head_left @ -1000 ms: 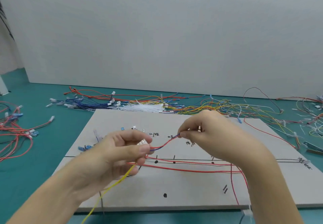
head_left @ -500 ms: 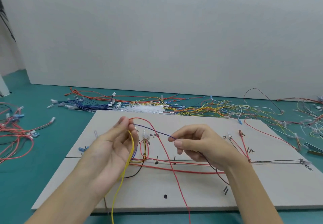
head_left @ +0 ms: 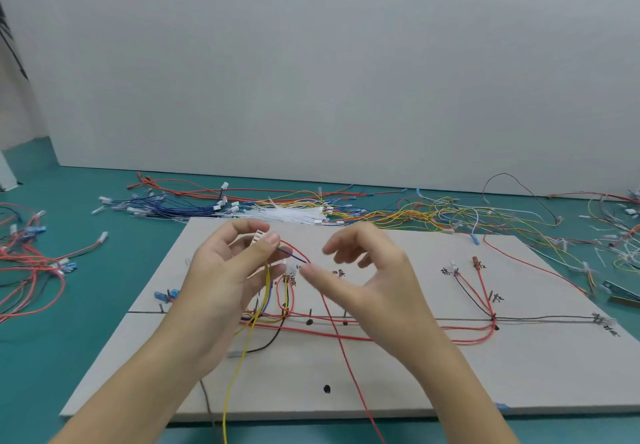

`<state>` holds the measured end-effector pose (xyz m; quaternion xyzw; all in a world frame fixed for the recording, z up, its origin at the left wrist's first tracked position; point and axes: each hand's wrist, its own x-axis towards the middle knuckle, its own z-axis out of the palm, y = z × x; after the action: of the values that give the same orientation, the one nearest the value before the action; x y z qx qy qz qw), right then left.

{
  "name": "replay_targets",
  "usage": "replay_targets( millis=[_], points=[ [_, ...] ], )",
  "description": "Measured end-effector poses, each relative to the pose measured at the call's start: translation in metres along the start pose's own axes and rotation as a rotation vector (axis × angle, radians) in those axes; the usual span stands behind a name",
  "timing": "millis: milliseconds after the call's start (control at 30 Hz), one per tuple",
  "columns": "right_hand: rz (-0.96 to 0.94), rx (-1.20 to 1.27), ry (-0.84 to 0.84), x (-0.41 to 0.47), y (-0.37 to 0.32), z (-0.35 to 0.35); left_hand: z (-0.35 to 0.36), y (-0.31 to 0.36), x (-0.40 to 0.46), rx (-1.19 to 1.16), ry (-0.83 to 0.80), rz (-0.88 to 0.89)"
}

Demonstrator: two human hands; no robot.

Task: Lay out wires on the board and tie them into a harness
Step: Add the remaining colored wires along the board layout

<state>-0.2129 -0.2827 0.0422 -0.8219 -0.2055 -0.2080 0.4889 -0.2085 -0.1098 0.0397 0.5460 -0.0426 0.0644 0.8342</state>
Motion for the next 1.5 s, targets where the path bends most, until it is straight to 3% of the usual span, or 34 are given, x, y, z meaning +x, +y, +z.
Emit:
replay_targets(
  millis=[200,367,433,600,700,867,1033,1167,1267,1333,1500],
  points=[
    [-0.009,-0.112,-0.096,-0.003,0.004,0.007,0.002,0.001,-0.001,-0.053,-0.026,-0.002],
    [0.203,0.386,-0.278,-0.009,-0.004,0.001,-0.006,0.008,0.005,0.031,-0.031,-0.001],
    [0.239,0.439,-0.364,-0.008,-0.008,-0.002,-0.009,0.011,0.005,0.028,-0.042,-0.033],
    [0.323,0.427,-0.309,-0.001,-0.013,-0.016,-0.014,0.015,0.001,0.027,-0.121,-0.160],
    [0.431,0.527,-0.395,0.004,-0.013,-0.035,-0.021,0.020,0.001,0.079,-0.162,-0.175],
    [0.509,0.758,-0.495,0.010,-0.008,-0.085,-0.049,0.037,0.016,0.017,-0.048,-0.118],
    [0.498,0.537,-0.381,0.020,-0.002,-0.119,-0.074,0.036,0.021,0.113,-0.060,-0.150],
    [0.493,0.138,-0.451,0.020,-0.001,-0.119,-0.088,0.031,0.022,0.169,-0.104,-0.200],
    [0.470,-0.011,-0.526,0.018,-0.001,-0.119,-0.098,0.031,0.026,0.201,-0.072,-0.166],
    [0.418,0.084,-0.467,0.017,0.001,-0.122,-0.101,0.029,0.027,0.233,-0.077,-0.163],
    [0.415,0.733,-0.232,0.014,-0.001,-0.108,-0.091,0.019,0.021,0.278,-0.194,-0.207]
  ],
)
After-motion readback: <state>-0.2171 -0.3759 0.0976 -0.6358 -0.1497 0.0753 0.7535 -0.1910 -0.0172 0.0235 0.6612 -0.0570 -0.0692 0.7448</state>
